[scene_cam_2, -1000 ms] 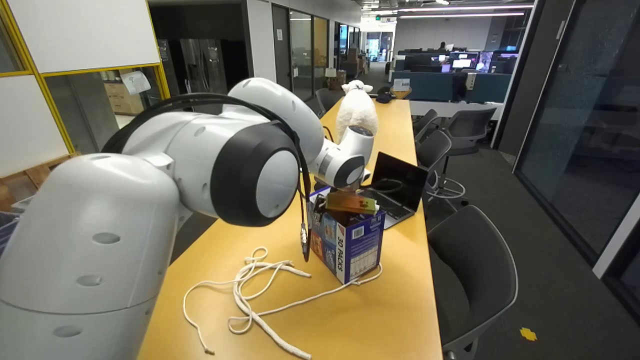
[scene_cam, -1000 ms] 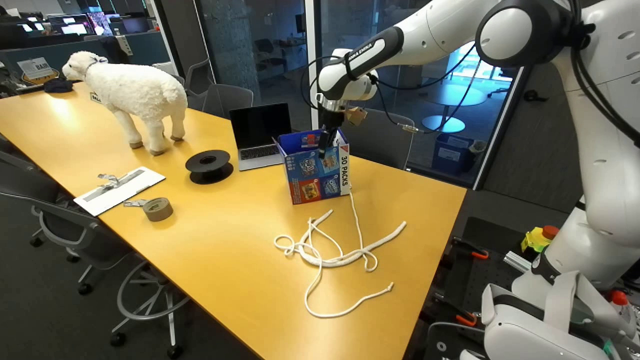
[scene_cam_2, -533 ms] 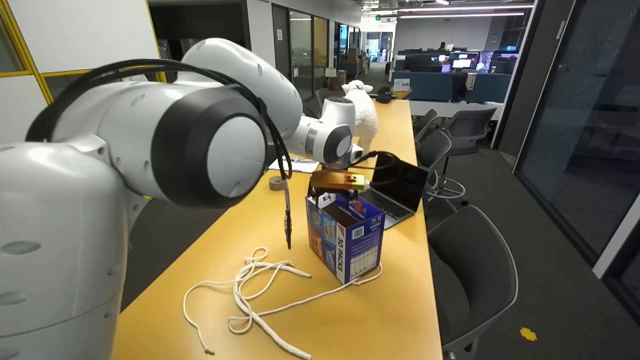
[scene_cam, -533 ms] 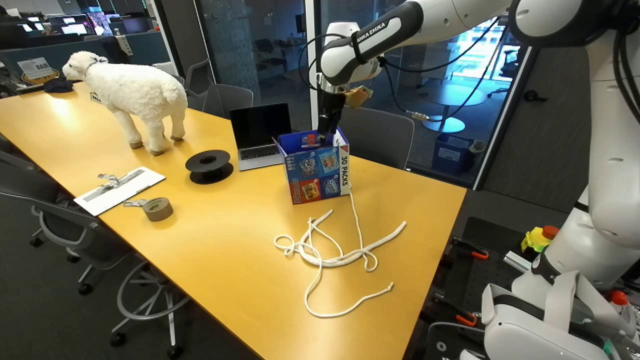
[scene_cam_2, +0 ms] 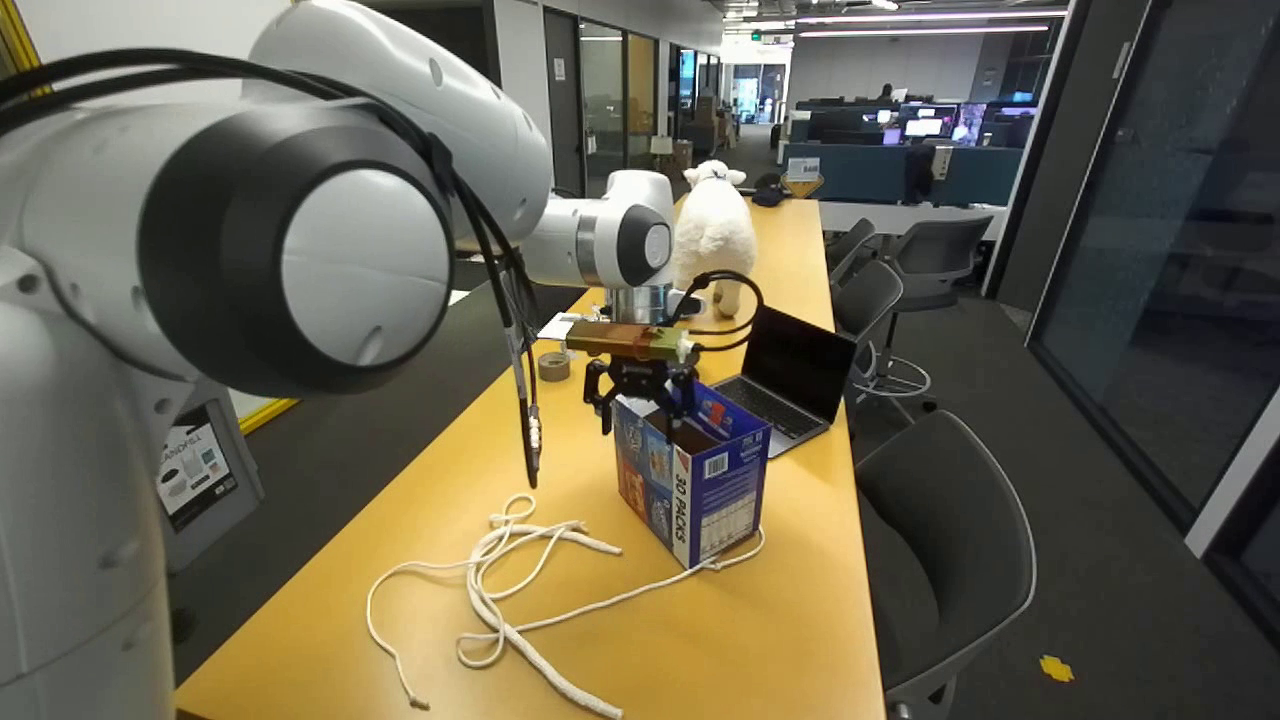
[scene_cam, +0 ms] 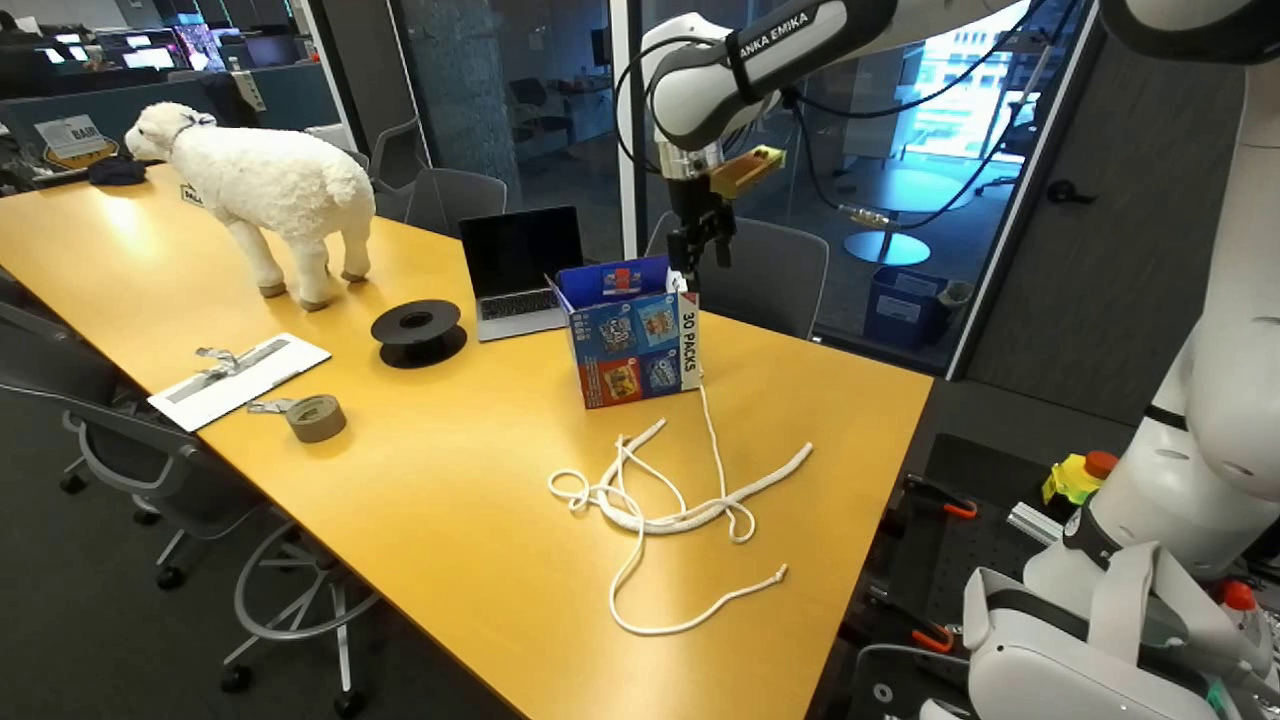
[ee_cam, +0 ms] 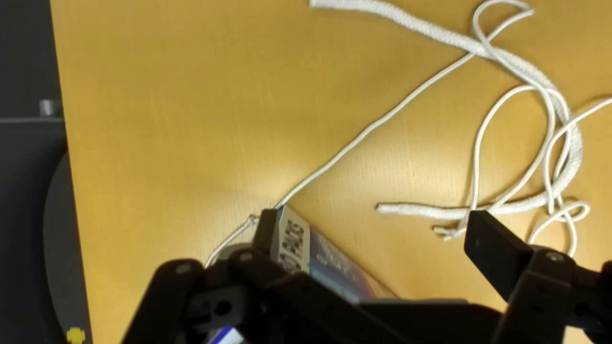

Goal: Put one rope in the box, the move the box to the right, the put the remaining ropes in the box

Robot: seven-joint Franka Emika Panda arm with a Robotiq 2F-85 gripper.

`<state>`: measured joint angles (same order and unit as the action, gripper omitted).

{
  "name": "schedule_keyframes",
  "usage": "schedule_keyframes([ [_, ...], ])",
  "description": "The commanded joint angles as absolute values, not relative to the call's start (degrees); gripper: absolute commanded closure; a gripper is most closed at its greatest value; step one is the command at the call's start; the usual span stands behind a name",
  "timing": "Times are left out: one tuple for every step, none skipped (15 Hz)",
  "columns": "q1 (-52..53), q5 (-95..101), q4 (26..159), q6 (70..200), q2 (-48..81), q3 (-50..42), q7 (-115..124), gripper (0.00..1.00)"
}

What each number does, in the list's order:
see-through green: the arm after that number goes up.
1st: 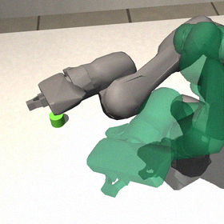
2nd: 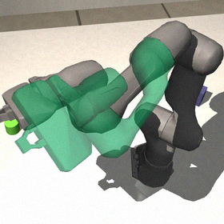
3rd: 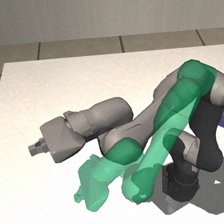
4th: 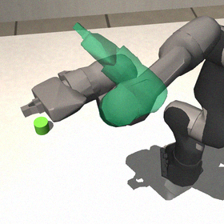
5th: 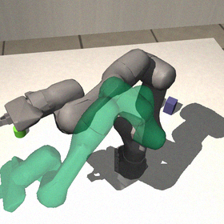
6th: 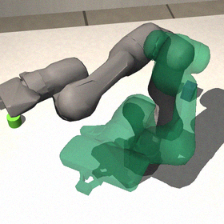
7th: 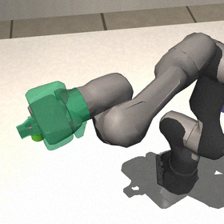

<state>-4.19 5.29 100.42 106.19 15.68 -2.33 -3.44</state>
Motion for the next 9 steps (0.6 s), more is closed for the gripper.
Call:
schedule_keyframes([
  [-3.9,1.25,110.97,107.22,11.06,-2.11,-0.49,0.0],
  [-4.26,-0.86,113.95,109.11,10.45,-2.01,-1.19,0.0],
  [-4.59,-2.08,117.18,111.87,9.99,-2.22,-1.96,0.0],
  [-4.95,-3.53,119.62,113.97,9.82,-2.46,-2.74,0.0],
  [-5.36,-4.56,122.65,117.01,9.75,-2.78,-3.66,0.0],
  [-5.69,-4.57,125.61,120.95,9.64,-3.37,-3.25,0.0],
  [-6.43,-5.96,128.16,124.64,9.72,-3.66,-4.31,0.0],
  [-7.21,-7.7,131.09,129.99,10.03,-3.98,-4.96,0.0],
  [-7.7,-8.73,133.05,134.31,10.69,-4.31,-4.91,0.0],
])
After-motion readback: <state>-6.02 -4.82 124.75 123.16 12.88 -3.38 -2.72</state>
